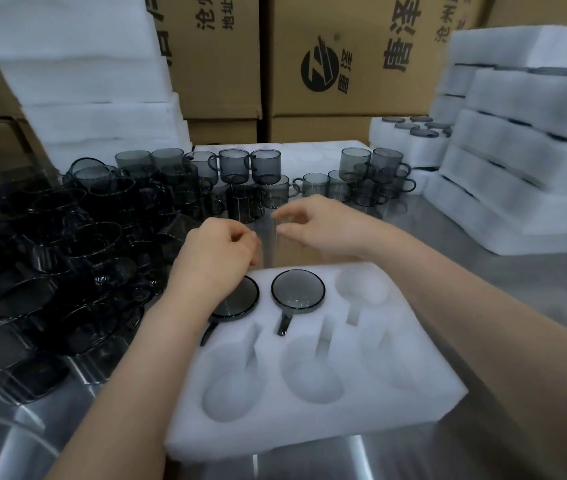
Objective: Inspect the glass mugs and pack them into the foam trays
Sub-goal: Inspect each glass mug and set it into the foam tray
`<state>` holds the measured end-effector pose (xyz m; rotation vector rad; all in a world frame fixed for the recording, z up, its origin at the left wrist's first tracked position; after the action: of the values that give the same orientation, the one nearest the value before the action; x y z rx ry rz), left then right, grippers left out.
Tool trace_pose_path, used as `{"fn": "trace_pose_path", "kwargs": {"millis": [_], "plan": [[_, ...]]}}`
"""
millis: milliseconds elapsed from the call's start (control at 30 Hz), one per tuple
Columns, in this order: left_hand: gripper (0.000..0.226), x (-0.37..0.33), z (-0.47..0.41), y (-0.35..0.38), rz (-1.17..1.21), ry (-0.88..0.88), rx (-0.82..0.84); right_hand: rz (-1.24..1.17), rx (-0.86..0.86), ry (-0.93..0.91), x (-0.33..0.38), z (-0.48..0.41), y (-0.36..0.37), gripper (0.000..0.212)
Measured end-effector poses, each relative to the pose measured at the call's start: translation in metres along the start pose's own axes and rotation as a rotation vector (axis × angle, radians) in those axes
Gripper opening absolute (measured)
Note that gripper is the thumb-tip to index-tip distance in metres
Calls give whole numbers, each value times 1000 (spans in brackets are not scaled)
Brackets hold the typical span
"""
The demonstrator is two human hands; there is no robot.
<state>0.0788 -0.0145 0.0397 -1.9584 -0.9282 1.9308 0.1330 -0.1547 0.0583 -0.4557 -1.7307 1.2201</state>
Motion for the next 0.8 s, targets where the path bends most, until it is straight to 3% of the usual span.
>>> {"fn": "trace_pose_path", "kwargs": {"millis": [200,300,600,800], "plan": [[24,2,0,2,-65,-9,28,171,36,28,-8,-74,17,65],[24,3,0,3,-75,-4,34,201,92,60,-10,-95,27,69],[25,4,-2,4,-103,0,31,387,-123,57,-7,-97,12,27],[23,5,-4,4,-103,1,24,348,-107,19,-12,-73,3,5]]}}
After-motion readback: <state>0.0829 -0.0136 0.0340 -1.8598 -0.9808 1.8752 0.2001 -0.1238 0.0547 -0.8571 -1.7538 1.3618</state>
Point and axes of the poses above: each hand's wrist, its own z-axis away from the middle knuckle, its own y-axis out of the palm, x = y × z, the point moved 8 cm from there along -z, towards the middle knuckle, and after that the axes turned 4 degrees about -y, right-handed, at the moved point
